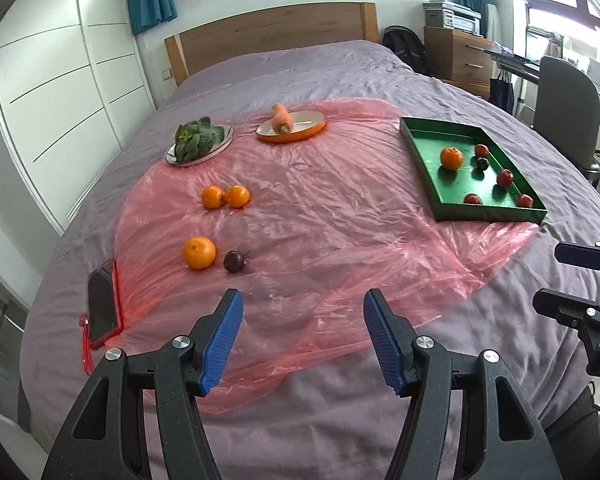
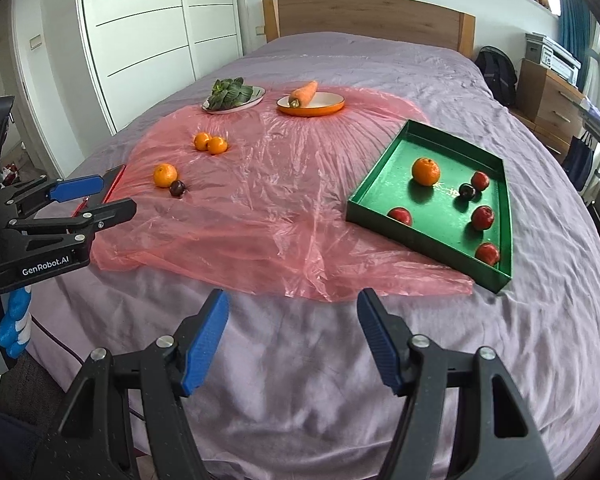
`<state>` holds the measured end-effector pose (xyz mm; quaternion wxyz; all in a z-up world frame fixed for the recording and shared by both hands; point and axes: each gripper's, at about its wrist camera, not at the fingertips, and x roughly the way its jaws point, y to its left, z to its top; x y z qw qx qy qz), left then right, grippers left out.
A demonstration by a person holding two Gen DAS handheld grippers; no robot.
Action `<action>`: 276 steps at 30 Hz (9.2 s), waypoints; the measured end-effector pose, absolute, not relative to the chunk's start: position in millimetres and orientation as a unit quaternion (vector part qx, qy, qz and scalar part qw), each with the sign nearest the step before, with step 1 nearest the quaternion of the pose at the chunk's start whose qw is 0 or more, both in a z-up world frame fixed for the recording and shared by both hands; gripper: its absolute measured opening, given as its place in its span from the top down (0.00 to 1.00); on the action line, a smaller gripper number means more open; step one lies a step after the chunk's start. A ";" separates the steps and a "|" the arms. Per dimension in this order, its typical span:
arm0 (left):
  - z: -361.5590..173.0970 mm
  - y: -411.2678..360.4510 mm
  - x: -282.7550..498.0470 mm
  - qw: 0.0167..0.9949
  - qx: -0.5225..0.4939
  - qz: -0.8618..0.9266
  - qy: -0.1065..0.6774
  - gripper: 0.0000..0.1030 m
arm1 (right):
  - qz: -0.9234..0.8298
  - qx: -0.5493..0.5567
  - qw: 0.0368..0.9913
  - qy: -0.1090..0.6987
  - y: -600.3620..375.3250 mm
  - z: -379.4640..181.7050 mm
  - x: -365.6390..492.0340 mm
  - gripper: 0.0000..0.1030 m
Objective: Organize fruits
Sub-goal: 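Move both open tools toward the oranges and dark plum on the sheet, then close the left tool on a large orange while the right tool grasps another orange, then lift and carry both held oranges over to the green tray, then lower the orange into the tray and open the left tool while the right tool releases its orange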
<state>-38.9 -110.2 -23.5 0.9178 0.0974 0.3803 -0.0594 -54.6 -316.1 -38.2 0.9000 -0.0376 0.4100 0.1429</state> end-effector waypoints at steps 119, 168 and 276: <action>-120.3 36.4 118.5 0.921 -0.108 0.010 0.374 0.64 | 0.314 -0.077 0.863 0.388 -123.6 -91.3 231.0 0.27; -26.4 -82.5 10.8 0.935 0.006 -0.037 0.353 0.64 | 0.260 -0.011 0.875 0.408 -259.1 -53.5 44.3 0.27; -97.1 -356.5 144.7 0.886 0.220 -0.198 0.356 0.60 | -0.002 0.028 0.918 0.395 -472.3 -125.3 137.3 0.08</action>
